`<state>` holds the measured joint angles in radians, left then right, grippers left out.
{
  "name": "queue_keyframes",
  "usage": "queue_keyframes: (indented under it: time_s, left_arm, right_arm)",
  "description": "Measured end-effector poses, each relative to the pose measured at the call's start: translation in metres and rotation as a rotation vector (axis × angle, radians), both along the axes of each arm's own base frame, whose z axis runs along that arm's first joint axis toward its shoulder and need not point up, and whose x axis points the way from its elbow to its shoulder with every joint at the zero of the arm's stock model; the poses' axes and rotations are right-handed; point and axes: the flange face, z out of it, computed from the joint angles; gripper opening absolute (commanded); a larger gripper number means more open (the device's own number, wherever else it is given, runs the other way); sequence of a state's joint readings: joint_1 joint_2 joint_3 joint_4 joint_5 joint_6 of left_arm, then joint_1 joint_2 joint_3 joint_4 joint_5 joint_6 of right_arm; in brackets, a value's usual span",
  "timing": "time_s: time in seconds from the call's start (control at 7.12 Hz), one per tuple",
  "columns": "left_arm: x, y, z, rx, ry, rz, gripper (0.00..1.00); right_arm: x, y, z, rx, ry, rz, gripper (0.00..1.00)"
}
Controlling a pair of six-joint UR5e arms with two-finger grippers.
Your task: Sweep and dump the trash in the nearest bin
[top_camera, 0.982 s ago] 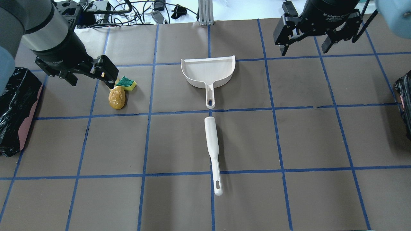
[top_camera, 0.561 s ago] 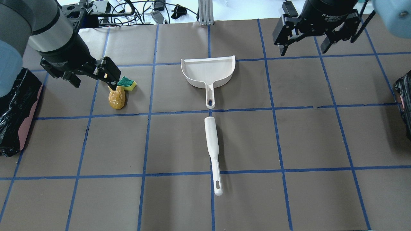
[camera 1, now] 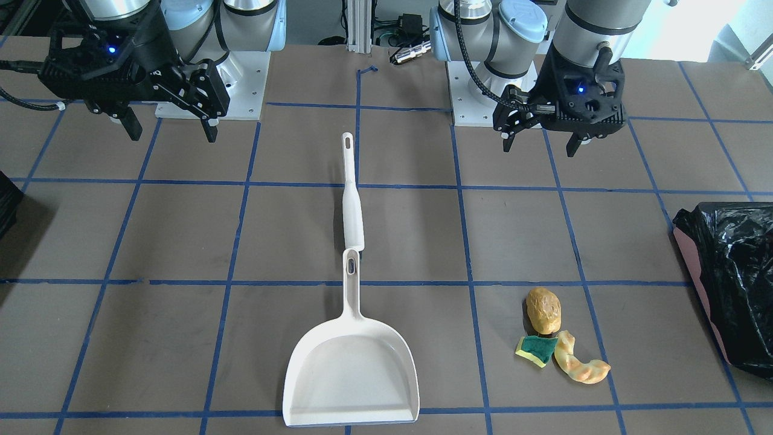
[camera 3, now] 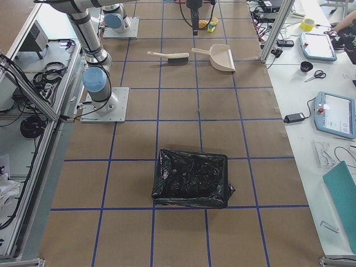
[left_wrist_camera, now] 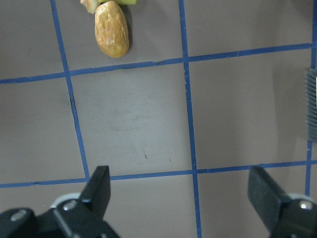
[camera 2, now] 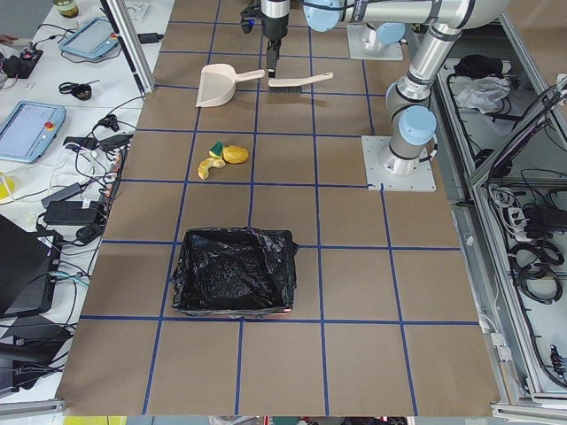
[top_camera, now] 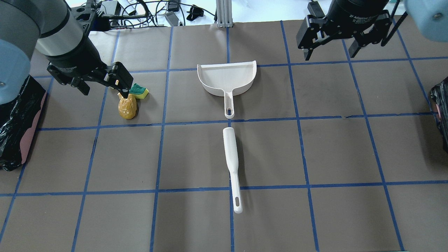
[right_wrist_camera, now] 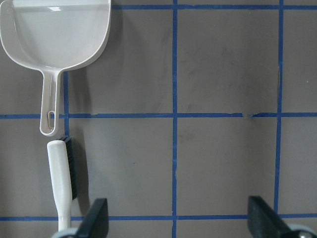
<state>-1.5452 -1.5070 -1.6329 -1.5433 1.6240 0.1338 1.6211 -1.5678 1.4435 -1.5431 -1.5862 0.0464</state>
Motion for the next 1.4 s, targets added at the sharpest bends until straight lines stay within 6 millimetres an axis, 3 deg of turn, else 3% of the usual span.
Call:
queue_keyframes:
  time_s: [0.42, 0.56, 0.7, 1.4]
  left_arm:
    - [0.002, 0.000, -0.001, 0.006, -0.002, 0.003, 1.00]
    - [0.001, -0.002, -0.003, 0.008, 0.001, 0.003, 1.00]
    - [0.001, -0.006, -0.007, 0.011, 0.003, 0.003, 1.00]
    - [-0.003, -0.059, -0.050, -0.021, 0.065, 0.021, 1.00]
  right_arm:
    - [0.001, 0.002, -0.005, 0.016, 0.000, 0.001, 1.00]
    - [0.006, 0.008, -0.023, 0.049, -0.004, 0.012, 1.00]
    - [0.021, 0.023, -0.047, 0.095, -0.021, 0.040, 1.00]
    - [0.141, 0.127, -0.186, 0.129, -0.060, 0.085, 0.99]
